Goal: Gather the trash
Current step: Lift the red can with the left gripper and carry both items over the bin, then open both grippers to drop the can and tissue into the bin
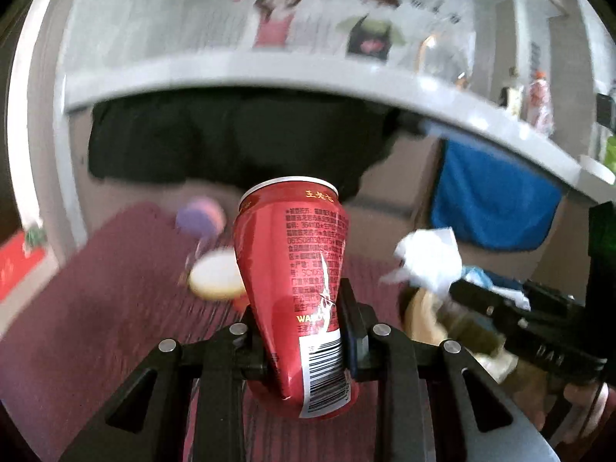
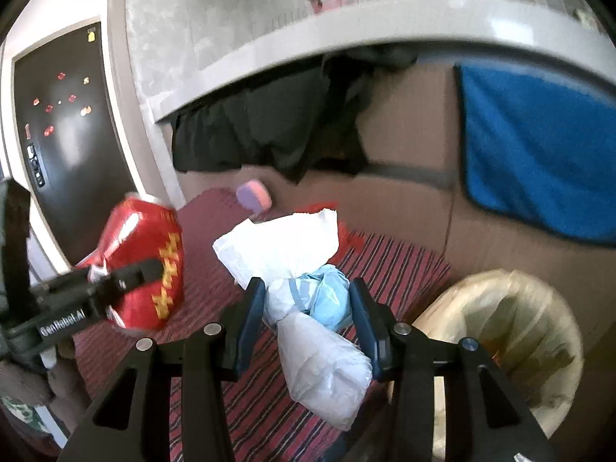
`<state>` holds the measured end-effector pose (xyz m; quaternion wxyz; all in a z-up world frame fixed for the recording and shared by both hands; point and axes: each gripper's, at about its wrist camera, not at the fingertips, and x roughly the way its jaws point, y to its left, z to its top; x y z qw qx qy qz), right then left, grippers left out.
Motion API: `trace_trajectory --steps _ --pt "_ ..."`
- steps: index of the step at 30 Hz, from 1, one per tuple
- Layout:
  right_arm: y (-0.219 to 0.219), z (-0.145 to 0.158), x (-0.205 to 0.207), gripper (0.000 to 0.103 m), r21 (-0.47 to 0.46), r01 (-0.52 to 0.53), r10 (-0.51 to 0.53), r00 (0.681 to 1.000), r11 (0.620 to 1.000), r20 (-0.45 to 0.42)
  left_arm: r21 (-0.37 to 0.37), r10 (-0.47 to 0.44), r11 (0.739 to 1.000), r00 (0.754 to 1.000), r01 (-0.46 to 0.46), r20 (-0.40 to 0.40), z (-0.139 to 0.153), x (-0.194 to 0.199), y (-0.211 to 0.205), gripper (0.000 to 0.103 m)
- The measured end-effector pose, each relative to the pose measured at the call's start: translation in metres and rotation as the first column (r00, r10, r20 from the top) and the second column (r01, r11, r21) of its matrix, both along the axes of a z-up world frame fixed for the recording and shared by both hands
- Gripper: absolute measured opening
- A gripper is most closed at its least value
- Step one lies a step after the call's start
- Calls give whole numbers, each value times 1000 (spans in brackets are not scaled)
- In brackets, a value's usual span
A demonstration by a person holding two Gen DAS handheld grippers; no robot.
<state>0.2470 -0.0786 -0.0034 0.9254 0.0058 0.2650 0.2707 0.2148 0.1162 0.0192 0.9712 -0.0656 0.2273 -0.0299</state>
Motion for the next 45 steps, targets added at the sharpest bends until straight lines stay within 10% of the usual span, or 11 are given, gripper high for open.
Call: trace_trajectory --steps 7,21,45 --pt "-55 41 -12 42 11 107 -108 987 994 119 30 -80 997 988 77 132 26 16 -63 28" --pt "-161 32 -11 42 17 315 -314 936 949 157 56 -192 981 978 188 81 -6 51 -182 28" --pt "-191 -24 20 42 50 345 -347 937 937 34 49 -211 976 976 213 -47 -57 75 -211 28"
